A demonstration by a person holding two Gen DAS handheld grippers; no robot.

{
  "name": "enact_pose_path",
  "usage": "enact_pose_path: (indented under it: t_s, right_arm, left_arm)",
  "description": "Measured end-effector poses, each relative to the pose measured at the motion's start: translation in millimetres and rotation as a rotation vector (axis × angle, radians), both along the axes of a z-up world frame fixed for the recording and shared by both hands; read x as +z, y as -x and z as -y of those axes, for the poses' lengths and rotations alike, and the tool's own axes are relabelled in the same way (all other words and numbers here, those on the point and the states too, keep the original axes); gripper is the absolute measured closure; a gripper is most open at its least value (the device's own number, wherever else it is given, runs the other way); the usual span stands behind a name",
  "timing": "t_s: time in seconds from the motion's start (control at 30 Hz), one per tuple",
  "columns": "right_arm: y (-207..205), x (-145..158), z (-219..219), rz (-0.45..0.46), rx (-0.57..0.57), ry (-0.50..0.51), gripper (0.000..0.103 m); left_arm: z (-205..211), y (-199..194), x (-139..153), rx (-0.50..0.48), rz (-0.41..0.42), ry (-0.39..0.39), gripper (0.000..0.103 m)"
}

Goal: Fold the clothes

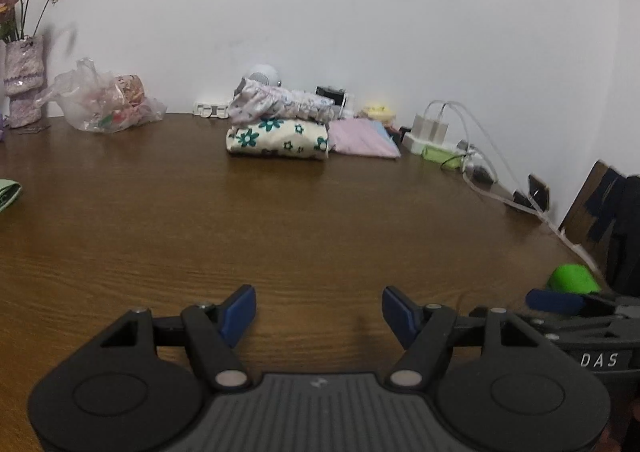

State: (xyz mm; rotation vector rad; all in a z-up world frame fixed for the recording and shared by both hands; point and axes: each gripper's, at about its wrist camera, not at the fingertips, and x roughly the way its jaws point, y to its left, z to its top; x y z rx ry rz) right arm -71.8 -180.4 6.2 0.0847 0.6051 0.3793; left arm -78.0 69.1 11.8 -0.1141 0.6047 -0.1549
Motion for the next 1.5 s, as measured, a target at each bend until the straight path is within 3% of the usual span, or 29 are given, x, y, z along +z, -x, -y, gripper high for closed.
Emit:
enact_pose_path:
  t_s: [0.33,0.47,0.73,0.93,1.5]
  right_arm:
    - [-19,-18,-1,-0.044,-0.117,0.045,0.0]
    - [-25,-22,-4,-0.055,-0.151,0.092,0.0]
    - [-30,-23,-19,-0.062,-0.146,0.19,0.0]
    - [-30,-22,-20,-0.065,-0.162,0.189,0.001]
    - [-29,-22,-18,-0.068,-0.188,0.191,0.001]
  left_arm:
    - [0,-14,-17,0.044,-0.062,0.011,0.033]
    - [3,-17,-21,0.029,-0.052,0.001,0.021]
    - [8,-24,-23,0.026,-0.051,0.0,0.011]
    - [9,-24,-24,0.024,-0.058,0.005,0.0]
    - [9,-26,-24,0.017,-0.057,0.003,0.0]
